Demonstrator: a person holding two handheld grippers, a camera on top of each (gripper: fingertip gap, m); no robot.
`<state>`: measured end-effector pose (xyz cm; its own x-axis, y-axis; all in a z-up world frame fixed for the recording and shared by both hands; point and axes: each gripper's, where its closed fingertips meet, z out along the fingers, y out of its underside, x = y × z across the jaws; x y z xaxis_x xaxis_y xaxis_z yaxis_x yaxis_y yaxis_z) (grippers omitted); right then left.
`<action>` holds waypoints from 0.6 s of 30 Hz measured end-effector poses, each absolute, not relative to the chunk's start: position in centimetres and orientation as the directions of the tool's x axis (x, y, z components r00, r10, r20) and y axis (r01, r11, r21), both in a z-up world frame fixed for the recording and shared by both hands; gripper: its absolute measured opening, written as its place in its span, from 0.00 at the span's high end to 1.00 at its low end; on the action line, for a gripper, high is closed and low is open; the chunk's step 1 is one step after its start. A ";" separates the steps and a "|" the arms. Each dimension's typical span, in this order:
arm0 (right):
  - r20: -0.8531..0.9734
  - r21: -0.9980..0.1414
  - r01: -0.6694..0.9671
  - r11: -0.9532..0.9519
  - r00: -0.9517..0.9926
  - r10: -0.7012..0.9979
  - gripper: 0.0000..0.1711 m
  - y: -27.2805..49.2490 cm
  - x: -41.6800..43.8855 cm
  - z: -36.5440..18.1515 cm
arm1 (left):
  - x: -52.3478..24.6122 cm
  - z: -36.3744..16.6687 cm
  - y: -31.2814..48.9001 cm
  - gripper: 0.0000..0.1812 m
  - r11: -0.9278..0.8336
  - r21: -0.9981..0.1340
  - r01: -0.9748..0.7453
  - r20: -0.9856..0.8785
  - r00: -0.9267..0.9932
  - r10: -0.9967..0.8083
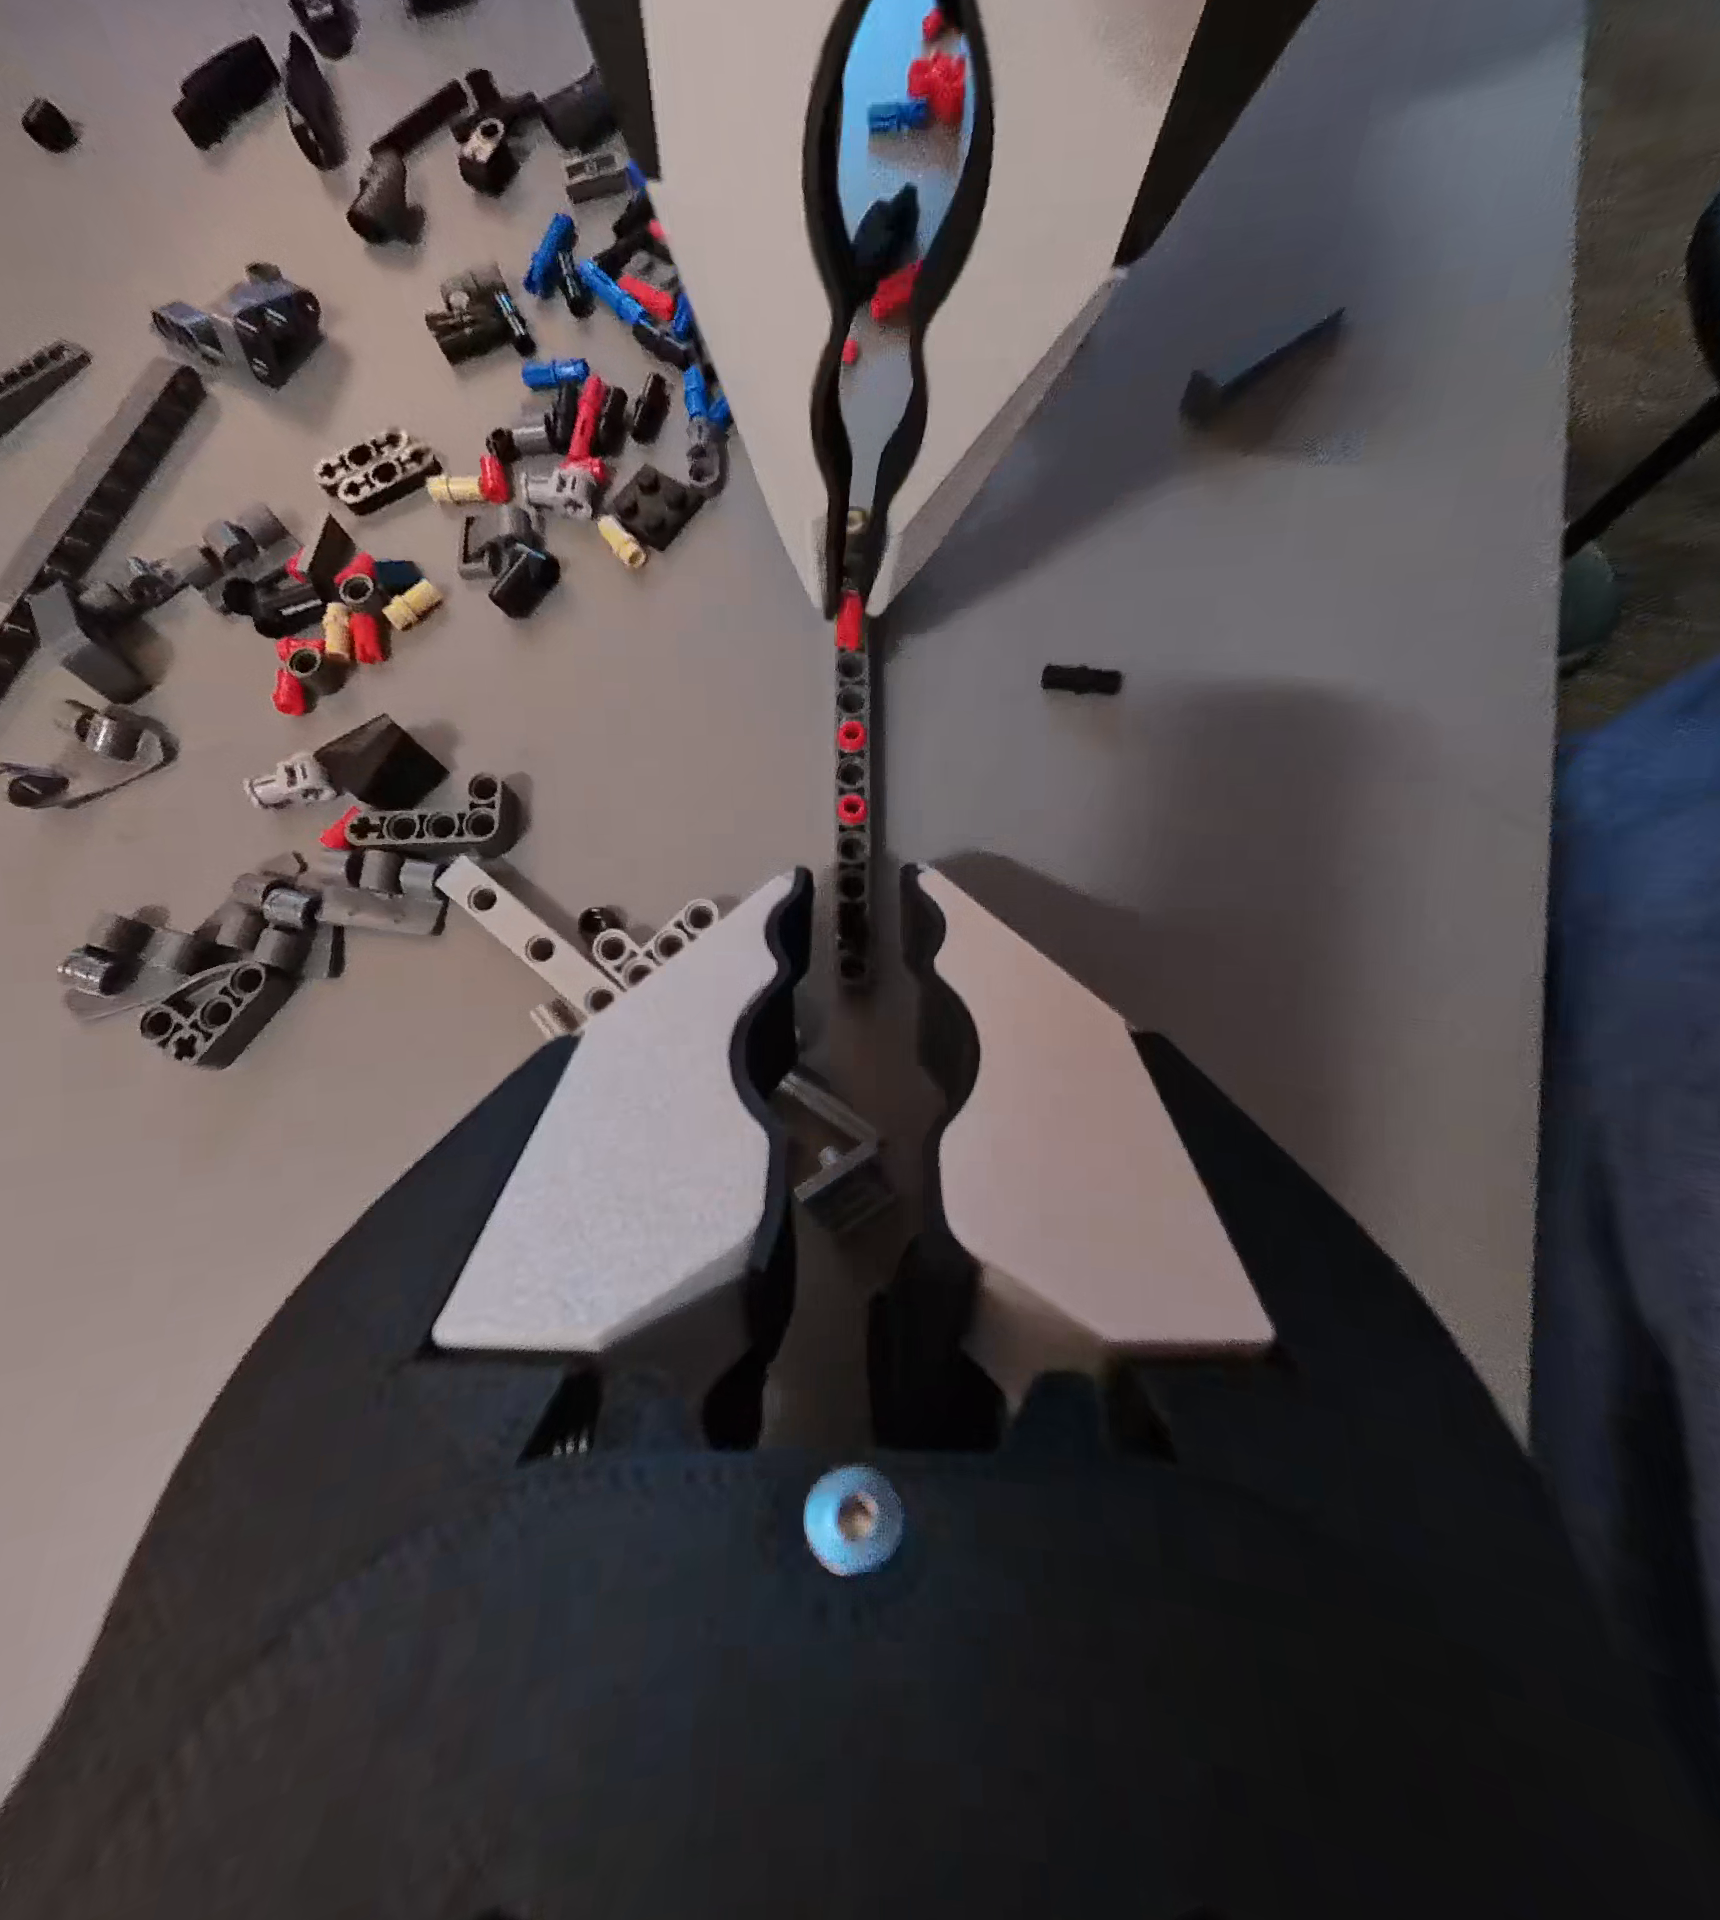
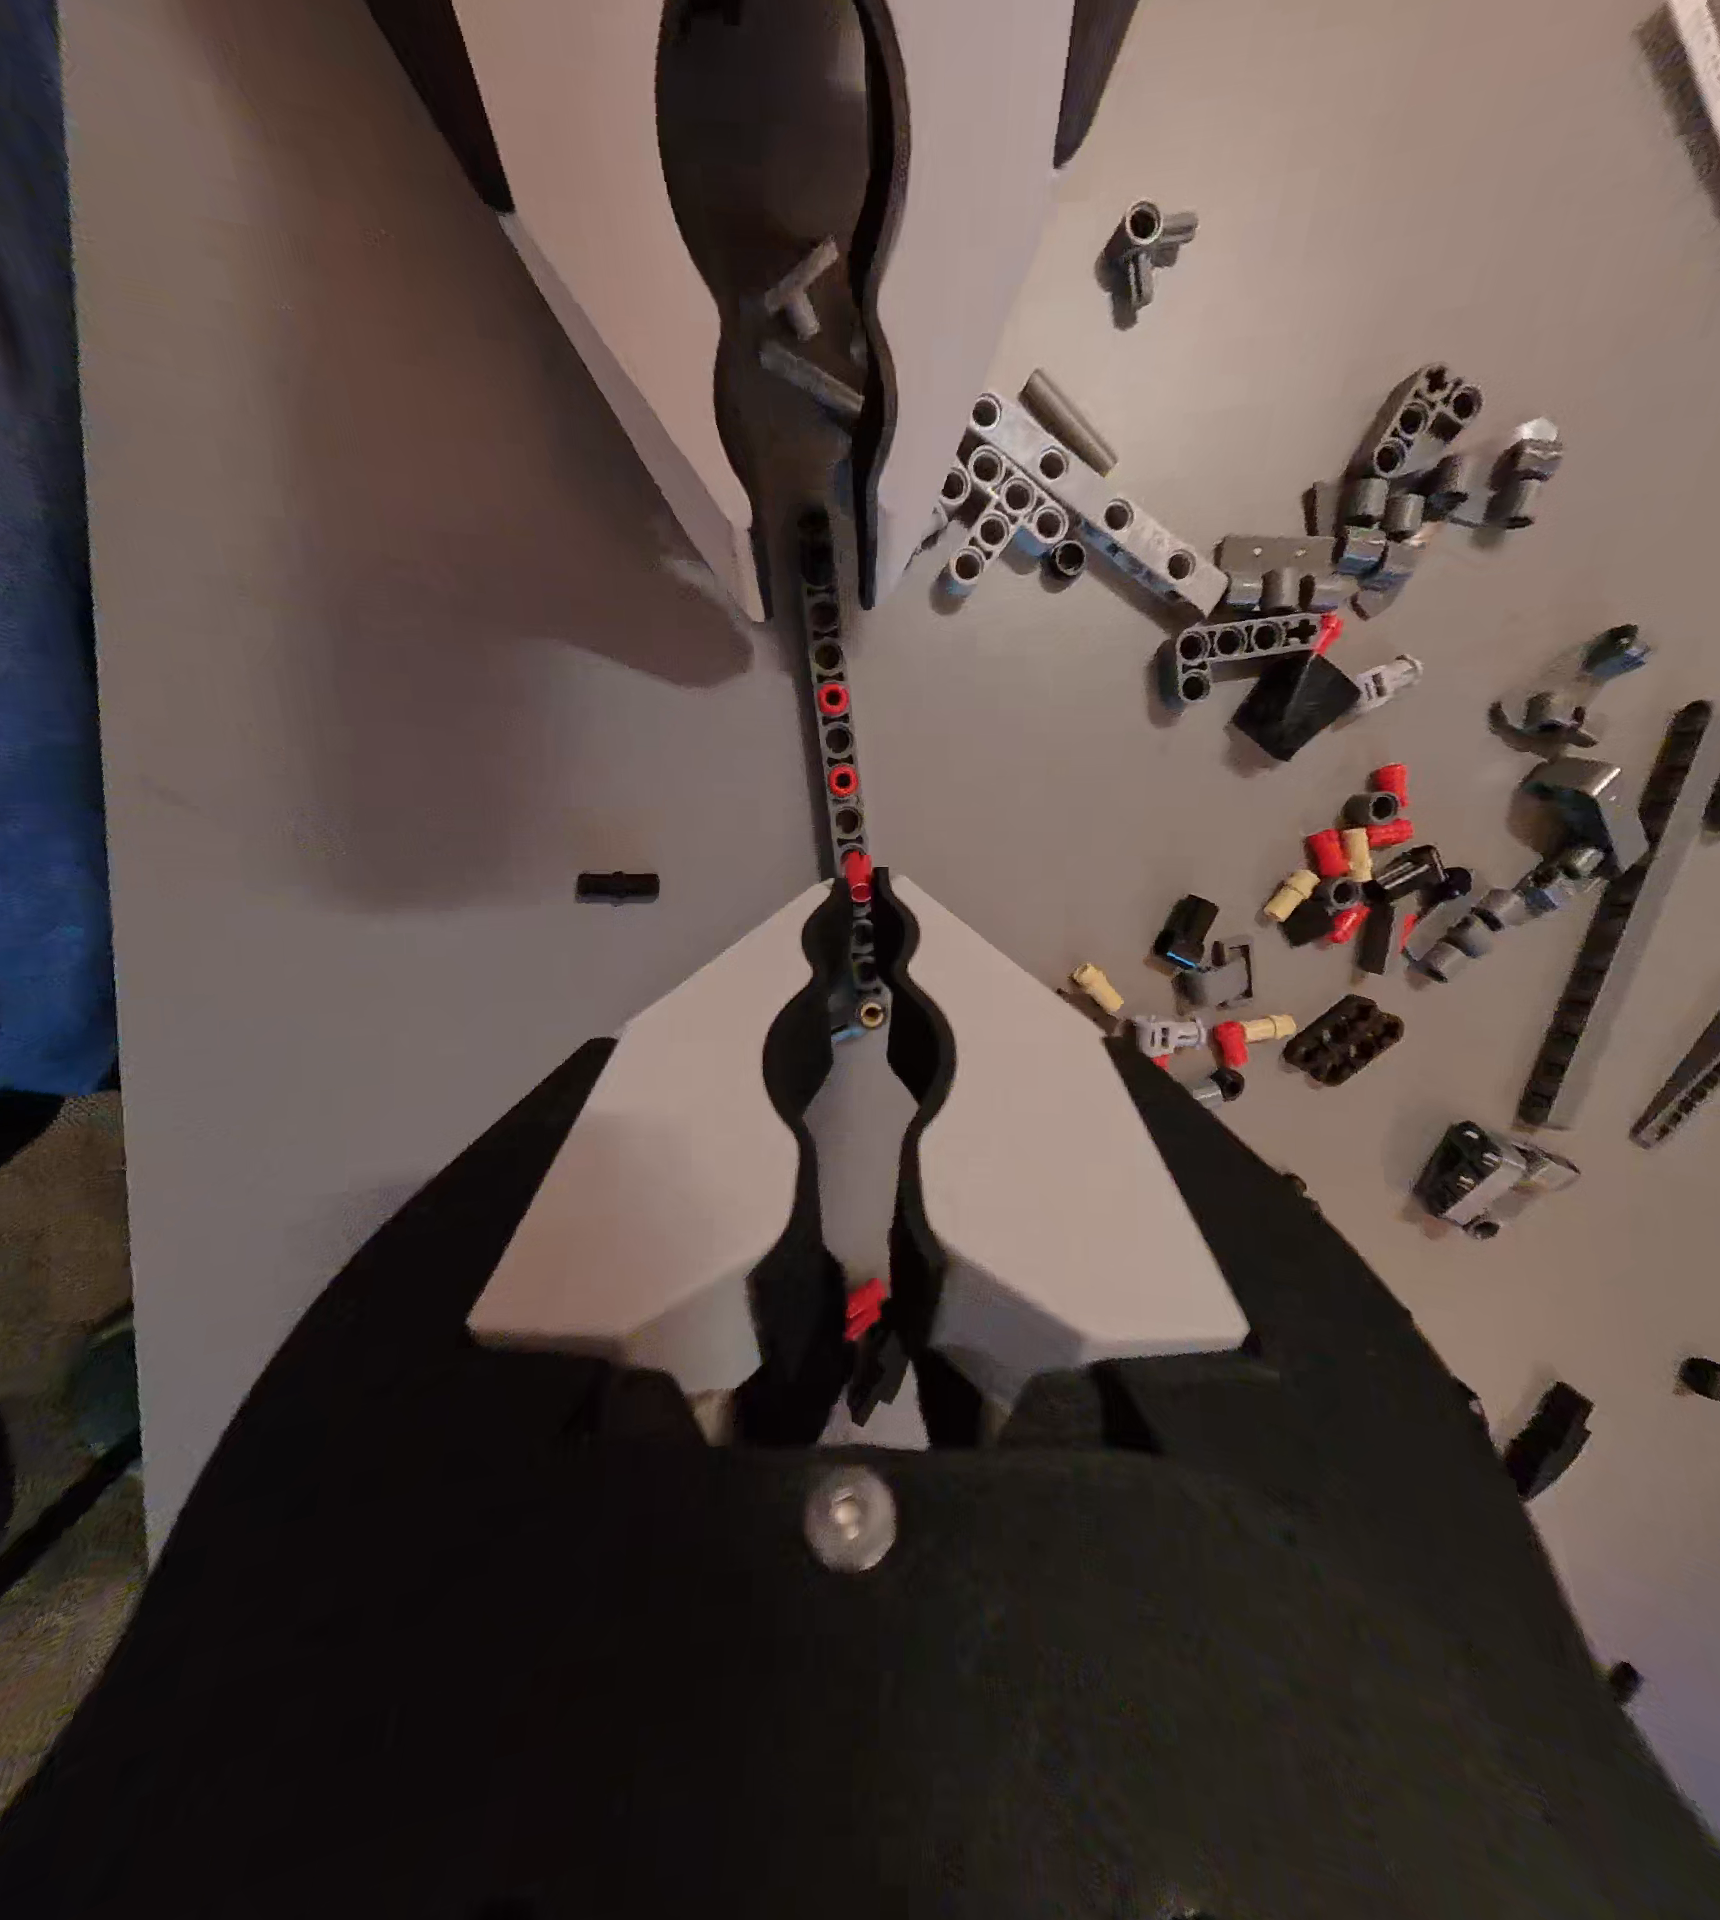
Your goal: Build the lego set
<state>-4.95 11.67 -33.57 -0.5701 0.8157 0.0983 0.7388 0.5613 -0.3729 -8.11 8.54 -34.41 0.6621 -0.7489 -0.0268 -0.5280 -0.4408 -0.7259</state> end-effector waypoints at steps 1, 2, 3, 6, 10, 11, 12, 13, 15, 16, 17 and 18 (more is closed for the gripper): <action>0.100 -0.352 0.742 0.570 -0.576 0.811 0.99 11.7 -4.9 -33.8 | -8.2 -34.5 8.7 0.93 -0.436 -0.725 -0.534 -0.040 0.665 -0.746; 0.103 -0.331 0.744 0.581 -0.583 0.806 0.99 11.8 -4.8 -33.9 | -8.3 -34.7 8.7 0.94 -0.432 -0.719 -0.545 -0.053 0.663 -0.747; 0.102 -0.320 0.745 0.585 -0.586 0.804 1.00 11.7 -4.8 -34.0 | -8.3 -35.0 8.7 0.95 -0.434 -0.710 -0.555 -0.056 0.659 -0.750; 0.104 -0.282 0.748 0.600 -0.598 0.795 0.99 11.8 -4.7 -34.2 | -8.1 -35.4 8.8 0.97 -0.425 -0.704 -0.568 -0.078 0.657 -0.750; 0.105 -0.248 0.746 0.618 -0.614 0.782 1.00 11.8 -4.8 -34.2 | -8.1 -35.3 8.8 0.97 -0.432 -0.709 -0.558 -0.066 0.662 -0.747; 0.104 -0.243 0.745 0.621 -0.616 0.781 1.00 11.8 -4.8 -34.2 | -8.2 -35.4 8.9 0.97 -0.430 -0.709 -0.559 -0.069 0.662 -0.746; 0.102 -0.240 0.745 0.622 -0.618 0.780 1.00 11.8 -4.8 -34.2 | -8.2 -35.3 8.9 0.97 -0.428 -0.709 -0.561 -0.072 0.661 -0.747; 0.098 -0.241 0.745 0.622 -0.619 0.779 1.00 11.8 -4.8 -34.2 | -8.1 -35.3 8.9 0.97 -0.428 -0.709 -0.561 -0.073 0.661 -0.746; 0.100 -0.231 0.748 0.622 -0.617 0.780 1.00 12.1 -4.6 -34.2 | -8.1 -35.3 8.9 0.97 -0.428 -0.709 -0.561 -0.074 0.662 -0.746; 0.101 -0.226 0.751 0.620 -0.615 0.782 1.00 12.3 -4.5 -34.1 | -8.1 -35.3 8.9 0.97 -0.427 -0.709 -0.561 -0.074 0.662 -0.746; 0.101 -0.224 0.753 0.619 -0.614 0.783 1.00 12.4 -4.5 -34.1 | -8.1 -35.3 8.9 0.97 -0.429 -0.709 -0.560 -0.072 0.662 -0.746; 0.102 -0.225 0.754 0.618 -0.612 0.784 1.00 12.4 -4.4 -34.1 | -8.1 -35.3 8.9 0.97 -0.429 -0.709 -0.559 -0.070 0.662 -0.746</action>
